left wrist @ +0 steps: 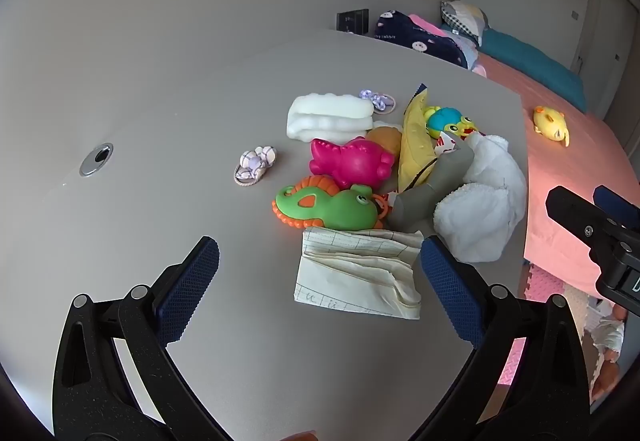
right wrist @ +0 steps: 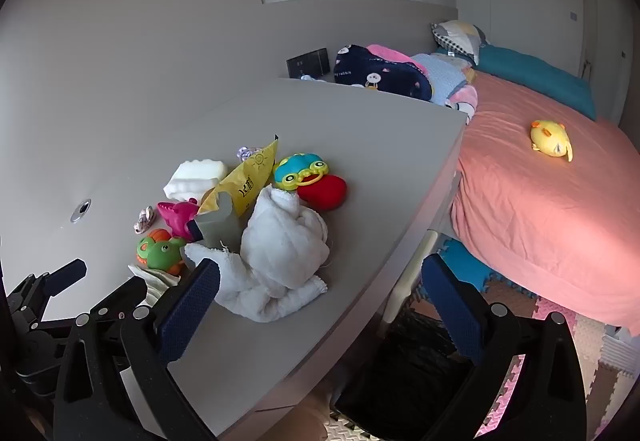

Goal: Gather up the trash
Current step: 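Approach the pile of toys with both tools open, then grasp the folded paper sheet with the left tool while the right tool grasps the white towel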

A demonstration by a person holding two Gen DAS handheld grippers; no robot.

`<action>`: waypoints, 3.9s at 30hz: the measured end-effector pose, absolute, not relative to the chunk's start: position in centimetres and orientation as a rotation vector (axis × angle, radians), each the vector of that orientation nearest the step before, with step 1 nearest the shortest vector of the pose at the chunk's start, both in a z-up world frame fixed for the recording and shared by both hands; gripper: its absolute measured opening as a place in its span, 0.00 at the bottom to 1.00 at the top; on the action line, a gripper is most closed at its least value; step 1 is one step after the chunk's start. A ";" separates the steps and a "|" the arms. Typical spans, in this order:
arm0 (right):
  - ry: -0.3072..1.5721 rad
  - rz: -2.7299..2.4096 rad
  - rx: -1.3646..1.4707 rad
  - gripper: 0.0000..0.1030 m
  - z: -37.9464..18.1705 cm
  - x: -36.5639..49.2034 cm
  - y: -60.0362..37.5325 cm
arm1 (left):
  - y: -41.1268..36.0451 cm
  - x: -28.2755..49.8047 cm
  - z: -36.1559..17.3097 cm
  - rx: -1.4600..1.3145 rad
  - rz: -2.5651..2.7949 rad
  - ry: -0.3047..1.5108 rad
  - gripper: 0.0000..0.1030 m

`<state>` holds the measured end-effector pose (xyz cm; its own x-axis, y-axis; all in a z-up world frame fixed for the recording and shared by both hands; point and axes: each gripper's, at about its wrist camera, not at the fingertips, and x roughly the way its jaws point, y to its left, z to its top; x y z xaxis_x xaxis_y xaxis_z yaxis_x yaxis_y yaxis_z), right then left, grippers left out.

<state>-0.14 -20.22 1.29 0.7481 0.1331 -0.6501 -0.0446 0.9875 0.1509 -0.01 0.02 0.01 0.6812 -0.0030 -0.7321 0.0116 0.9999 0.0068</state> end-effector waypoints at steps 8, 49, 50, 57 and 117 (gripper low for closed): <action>0.722 0.097 0.126 0.98 1.2 -0.1 -20.1 | 0.0 0.0 0.0 0.009 -0.010 0.820 0.94; 0.717 0.094 0.122 0.98 1.6 -0.6 -20.7 | -0.2 -0.1 0.4 -0.015 -0.075 0.828 0.94; 0.717 0.095 0.123 0.98 1.6 -0.6 -20.8 | -0.3 -0.2 0.3 -0.012 -0.079 0.831 0.94; 0.718 0.094 0.122 0.98 1.6 -0.5 -20.6 | -0.8 -0.2 0.3 0.010 -0.090 0.831 0.94; 0.901 0.279 0.168 0.43 -3.4 4.8 -17.6 | 0.0 1.3 -3.7 0.025 -0.062 0.878 0.56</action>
<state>4.76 -17.58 -3.38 0.5885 0.3080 -0.7475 -0.1678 0.9510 0.2597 1.33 -0.05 -3.73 0.6367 -0.0438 -0.7699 0.0640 0.9979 -0.0038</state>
